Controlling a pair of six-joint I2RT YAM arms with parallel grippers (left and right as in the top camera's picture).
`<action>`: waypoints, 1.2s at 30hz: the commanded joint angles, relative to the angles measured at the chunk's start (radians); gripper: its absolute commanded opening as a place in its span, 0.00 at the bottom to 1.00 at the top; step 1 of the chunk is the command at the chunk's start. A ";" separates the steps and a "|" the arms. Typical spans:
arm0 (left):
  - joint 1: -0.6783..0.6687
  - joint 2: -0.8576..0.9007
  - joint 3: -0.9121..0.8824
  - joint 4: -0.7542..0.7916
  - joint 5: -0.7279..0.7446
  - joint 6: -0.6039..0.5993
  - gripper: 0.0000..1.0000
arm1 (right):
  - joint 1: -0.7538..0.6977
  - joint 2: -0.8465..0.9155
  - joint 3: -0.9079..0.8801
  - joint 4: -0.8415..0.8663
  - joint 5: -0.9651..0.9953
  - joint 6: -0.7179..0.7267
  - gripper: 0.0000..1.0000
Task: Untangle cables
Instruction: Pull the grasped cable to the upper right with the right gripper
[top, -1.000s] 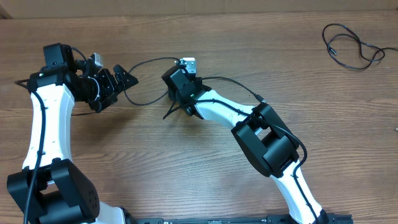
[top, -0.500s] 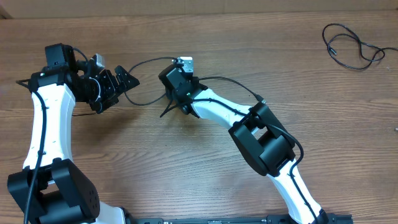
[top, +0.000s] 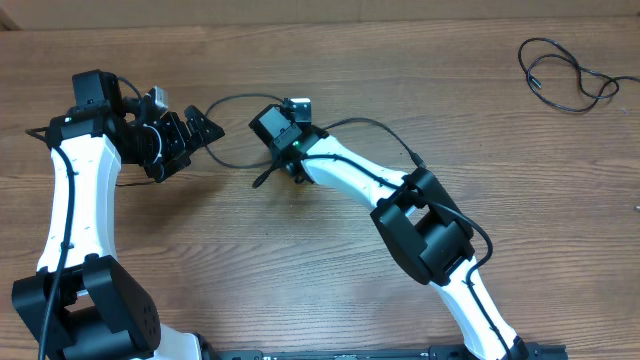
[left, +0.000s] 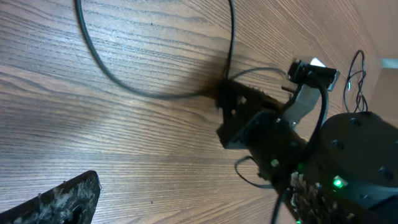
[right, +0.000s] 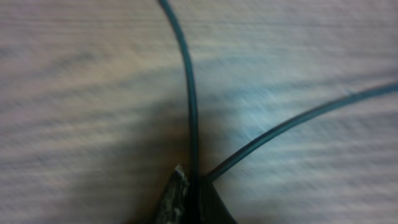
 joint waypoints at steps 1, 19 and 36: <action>-0.008 -0.011 0.009 0.003 0.000 0.006 0.99 | -0.074 0.094 -0.071 -0.198 -0.059 -0.016 0.04; -0.114 -0.011 0.009 0.008 -0.043 0.001 1.00 | -0.628 -0.004 0.024 -0.390 -0.025 -0.316 0.04; -0.202 -0.011 0.009 0.011 -0.084 -0.050 1.00 | -0.883 -0.004 0.059 -0.199 -0.266 -0.308 0.04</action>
